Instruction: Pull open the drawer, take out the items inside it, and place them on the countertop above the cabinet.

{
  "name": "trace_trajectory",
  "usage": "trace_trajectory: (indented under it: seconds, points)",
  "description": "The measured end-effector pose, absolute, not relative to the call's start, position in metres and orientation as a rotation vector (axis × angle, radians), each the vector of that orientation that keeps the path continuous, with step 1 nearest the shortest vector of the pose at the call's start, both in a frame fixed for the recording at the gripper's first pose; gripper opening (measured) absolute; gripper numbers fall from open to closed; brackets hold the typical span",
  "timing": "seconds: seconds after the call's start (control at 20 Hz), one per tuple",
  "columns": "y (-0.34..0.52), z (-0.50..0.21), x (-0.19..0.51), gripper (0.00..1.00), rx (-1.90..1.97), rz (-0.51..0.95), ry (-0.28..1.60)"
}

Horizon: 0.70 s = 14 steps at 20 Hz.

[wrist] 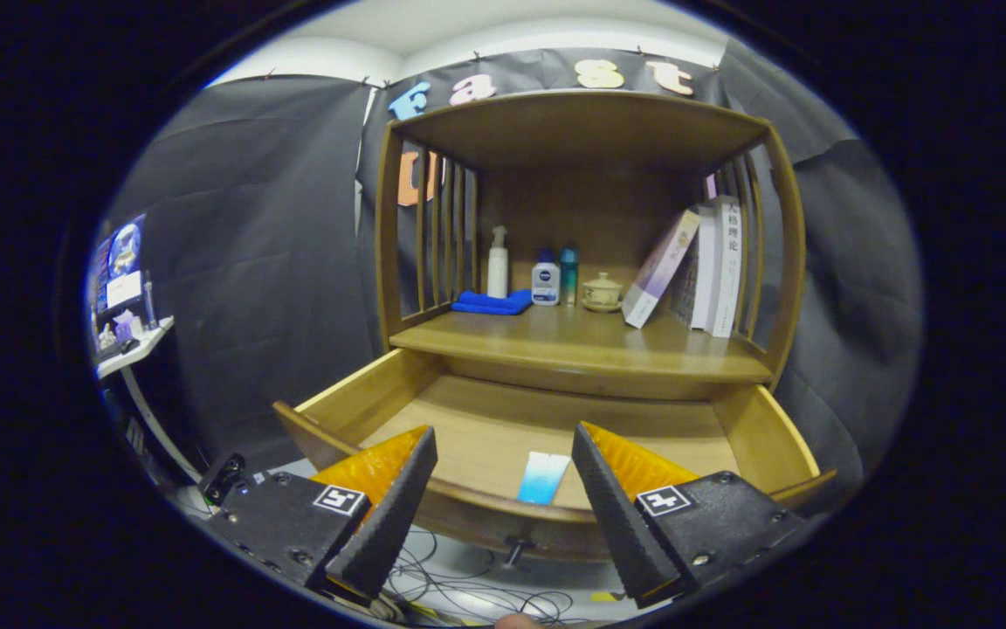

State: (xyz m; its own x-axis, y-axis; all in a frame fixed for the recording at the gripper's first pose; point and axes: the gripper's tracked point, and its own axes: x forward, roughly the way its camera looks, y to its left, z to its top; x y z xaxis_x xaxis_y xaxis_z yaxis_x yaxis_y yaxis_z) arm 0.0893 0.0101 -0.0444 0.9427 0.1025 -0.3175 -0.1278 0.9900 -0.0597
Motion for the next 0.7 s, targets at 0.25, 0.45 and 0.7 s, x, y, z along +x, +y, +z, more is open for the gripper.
trace_trajectory:
  seconds: [0.25,0.45,0.7]
  points:
    - [0.0,-0.056,0.121,0.98,-0.056,0.104,0.464]
    - [-0.015,-0.067,0.143,0.98,-0.029,0.062,0.598]
    - [-0.032,-0.073,0.174,0.98,0.004,0.017,0.709]
